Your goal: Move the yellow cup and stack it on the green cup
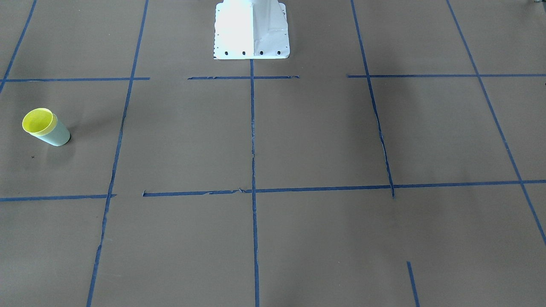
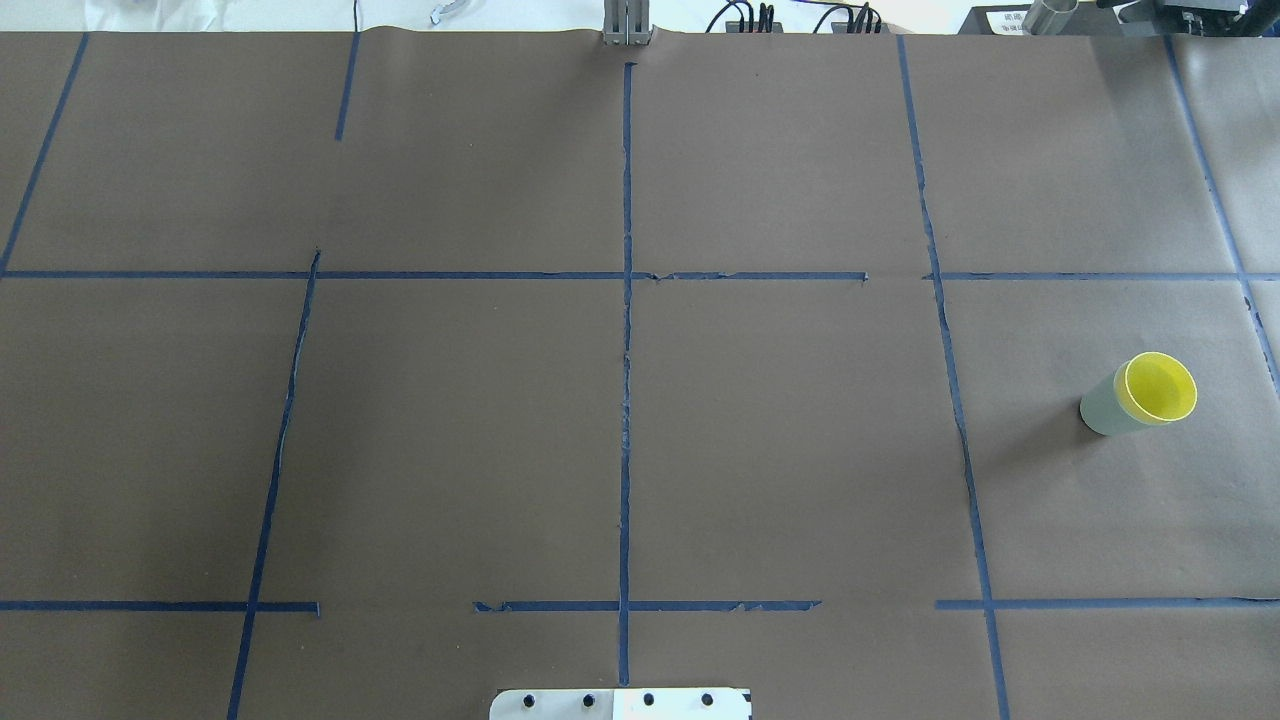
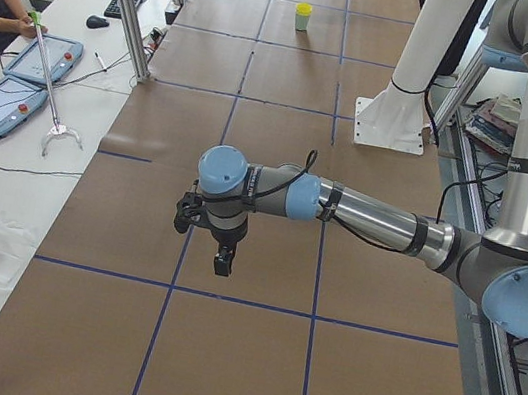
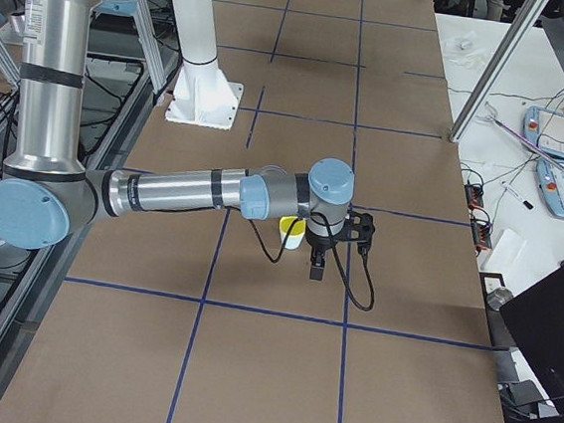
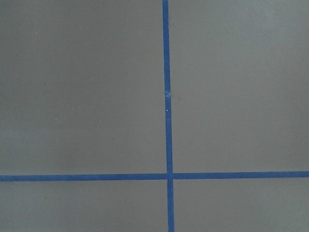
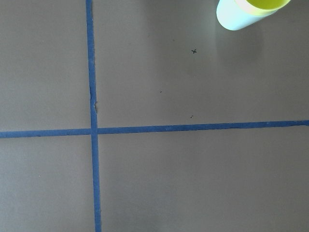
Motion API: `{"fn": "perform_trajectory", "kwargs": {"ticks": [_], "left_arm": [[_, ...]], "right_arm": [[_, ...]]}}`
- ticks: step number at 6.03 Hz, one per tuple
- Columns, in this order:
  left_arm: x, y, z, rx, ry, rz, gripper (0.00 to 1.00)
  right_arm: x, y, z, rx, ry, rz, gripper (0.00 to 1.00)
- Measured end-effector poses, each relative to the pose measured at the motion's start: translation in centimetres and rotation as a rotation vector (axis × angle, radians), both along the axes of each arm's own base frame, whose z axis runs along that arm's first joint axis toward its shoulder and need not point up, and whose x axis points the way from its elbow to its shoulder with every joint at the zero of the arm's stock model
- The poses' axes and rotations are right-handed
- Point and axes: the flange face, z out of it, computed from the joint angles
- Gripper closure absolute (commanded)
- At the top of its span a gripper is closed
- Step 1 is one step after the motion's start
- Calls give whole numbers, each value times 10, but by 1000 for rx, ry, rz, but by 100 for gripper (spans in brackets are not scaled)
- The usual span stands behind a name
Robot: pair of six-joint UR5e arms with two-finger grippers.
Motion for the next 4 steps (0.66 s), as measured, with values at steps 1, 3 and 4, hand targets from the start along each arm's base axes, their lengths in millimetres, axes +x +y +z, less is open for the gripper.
{"fn": "perform_trajectory", "kwargs": {"ticks": [1, 3, 4], "left_arm": [[-1, -1, 2, 16, -23, 4, 0], [-2, -1, 12, 29, -30, 28, 0], [-2, -1, 14, 28, -29, 31, 0]], "right_arm": [[1, 8, -3, 6, 0, 1, 0], [2, 15, -3, 7, 8, 0, 0], [3, 17, -1, 4, 10, -2, 0]]}}
